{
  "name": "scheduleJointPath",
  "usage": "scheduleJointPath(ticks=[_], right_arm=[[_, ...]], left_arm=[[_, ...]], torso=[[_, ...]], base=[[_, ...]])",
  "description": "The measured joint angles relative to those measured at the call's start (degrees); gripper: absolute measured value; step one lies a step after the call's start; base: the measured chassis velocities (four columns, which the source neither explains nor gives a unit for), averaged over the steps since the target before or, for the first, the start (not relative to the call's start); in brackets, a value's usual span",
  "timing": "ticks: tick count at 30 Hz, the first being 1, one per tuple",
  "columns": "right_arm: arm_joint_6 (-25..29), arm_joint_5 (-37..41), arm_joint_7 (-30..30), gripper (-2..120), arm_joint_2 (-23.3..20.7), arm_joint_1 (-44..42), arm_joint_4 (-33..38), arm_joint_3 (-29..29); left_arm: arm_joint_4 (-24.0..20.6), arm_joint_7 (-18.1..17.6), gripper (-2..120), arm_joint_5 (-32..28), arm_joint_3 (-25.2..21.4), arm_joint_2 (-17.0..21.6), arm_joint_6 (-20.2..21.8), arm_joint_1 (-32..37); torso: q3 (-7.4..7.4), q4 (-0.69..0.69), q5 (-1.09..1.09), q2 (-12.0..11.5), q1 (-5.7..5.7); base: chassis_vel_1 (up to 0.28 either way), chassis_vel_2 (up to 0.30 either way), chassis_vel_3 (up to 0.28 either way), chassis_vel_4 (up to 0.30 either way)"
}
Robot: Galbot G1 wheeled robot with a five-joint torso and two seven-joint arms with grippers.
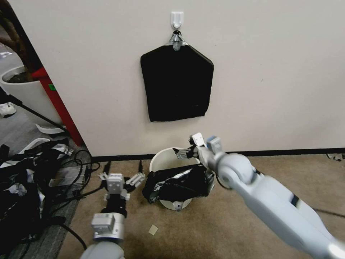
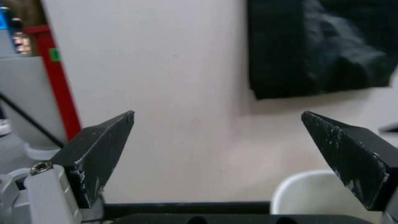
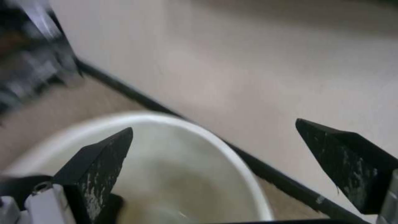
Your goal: Place a trash bag onto the trash bin.
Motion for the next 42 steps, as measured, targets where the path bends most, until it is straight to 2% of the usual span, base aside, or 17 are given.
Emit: scheduleJointPath(ticks=[2, 5, 6, 8, 9, 12, 16, 24, 26, 28, 30, 32, 34, 36, 38, 40, 42], right_arm=[[-2.1, -8.69, -8.9, 100, 3.76, 2.64, -7.94, -0.14], [-2.32, -14.86, -12.23, 100, 6.36, 3.68, -12.44, -0.31], [-2.32, -16.87, -12.91, 95, 7.24, 3.83, -13.9, -0.43], [-2.32, -17.88, -13.23, 93, 7.66, 3.83, -14.6, -0.48], [-2.31, -19.29, -13.61, 85, 8.28, 3.77, -15.57, -0.51], [-2.26, -19.97, -13.8, 80, 8.55, 3.63, -16.06, -0.51], [-2.04, -20.35, -14.11, 60, 8.58, 3.01, -16.71, -0.35], [-1.89, -18.51, -12.01, 35, 7.82, 2.25, -16.24, -0.26], [-1.87, -15.31, -8.13, 24, 7.15, 1.51, -15.42, -0.42], [-1.87, -13.63, -6.09, 19, 6.7, 1.08, -14.82, -0.59], [-1.78, -5.09, 3.15, 13, 5.27, -0.45, -12.24, -1.58], [-1.73, -3.09, 5.16, 12, 5.02, -0.81, -11.69, -1.76], [0.87, 7.22, 17.26, 12, 3.49, -3.27, -8.13, -2.46], [1.97, 9.24, 19.91, 11, 3.14, -3.92, -7.2, -2.51], [7.66, 17.68, 30.97, 9, 1.98, -7.51, -2.07, -2.09], [8.95, 19.35, 33.27, 7, 1.93, -8.33, -0.97, -1.78], [13.13, 24.81, 40.37, 7, 2.07, -10.81, 1.88, -0.54]], left_arm=[[-0.68, -0.73, 100, -0.91, -1.41, -0.37, 0.41, 0.33], [-1.05, -1.28, 100, -1.08, -1.65, -0.71, 0.48, 1.04], [-1.09, -1.49, 100, -1.08, -1.59, -0.92, 0.48, 1.38], [-1.1, -1.57, 100, -1.05, -1.51, -1.07, 0.46, 1.56], [-1.1, -1.75, 100, -0.99, -1.31, -1.38, 0.41, 1.78], [-1.1, -1.87, 100, -0.95, -1.19, -1.59, 0.39, 1.84], [-0.84, -2.46, 100, -0.94, -0.4, -1.96, 0.39, 1.68], [-0.25, -3.21, 100, -0.94, 0.9, -2.58, 0.54, 1.04], [-0.18, -3.49, 100, -0.94, 1.06, -2.71, 0.59, 0.96], [-0.17, -3.63, 100, -0.94, 1.08, -2.71, 0.6, 0.93], [-0.16, -4.03, 100, -0.95, 1.05, -2.71, 0.62, 0.89], [-0.16, -4.1, 100, -0.95, 1.05, -2.71, 0.62, 0.89], [-0.16, -4.35, 100, -0.95, 1.03, -2.76, 0.64, 0.89], [-0.16, -4.38, 100, -0.95, 1.04, -2.78, 0.64, 0.89], [-0.12, -4.49, 100, -0.94, 1.04, -2.88, 0.64, 0.82], [-0.02, -4.51, 100, -0.94, 1.01, -2.88, 0.64, 0.78], [0.41, -4.59, 100, -0.94, 0.87, -2.89, 0.64, 0.56]], torso=[[0.0, -0.01, 0.01, 0.0, 0.0], [0.0, 0.0, 0.02, 0.0, 0.0], [0.0, 0.01, 0.02, 0.0, 0.0], [0.0, 0.0, 0.02, 0.0, 0.0], [-0.01, -0.01, 0.02, 0.0, 0.0], [-0.01, -0.01, 0.01, 0.0, 0.0], [-0.01, -0.01, 0.02, 0.0, 0.0], [-0.01, -0.01, 0.02, 0.0, 0.0], [-0.01, -0.01, 0.03, 0.0, 0.0], [-0.01, 0.0, 0.03, 0.0, 0.0], [-0.02, -0.01, 0.03, 0.0, 0.0], [-0.01, -0.01, 0.03, 0.0, 0.0], [-0.01, 0.01, 0.02, 0.0, 0.0], [-0.01, 0.0, 0.03, 0.0, 0.0], [-0.01, -0.01, 0.02, 0.0, 0.0], [-0.01, -0.02, 0.03, 0.0, 0.0], [-0.01, 0.0, 0.01, 0.0, 0.0]], base=[[0.0, 0.0, 0.0, 0.0], [0.0, 0.0, 0.0, 0.0], [0.0, 0.0, 0.0, 0.0], [0.0, 0.0, 0.0, 0.0], [0.0, 0.0, 0.0, 0.0], [0.0, 0.0, 0.0, 0.0], [0.0, 0.0, 0.0, 0.0], [0.0, 0.0, 0.0, 0.0], [0.0, 0.0, 0.0, 0.0], [0.0, 0.0, 0.0, 0.0], [0.0, 0.0, 0.0, 0.0], [0.0, 0.0, 0.0, 0.0], [0.0, 0.0, 0.0, 0.0], [0.0, 0.0, 0.0, 0.0], [0.0, 0.0, 0.0, 0.0], [0.0, 0.0, 0.0, 0.0], [0.0, 0.0, 0.0, 0.0]])
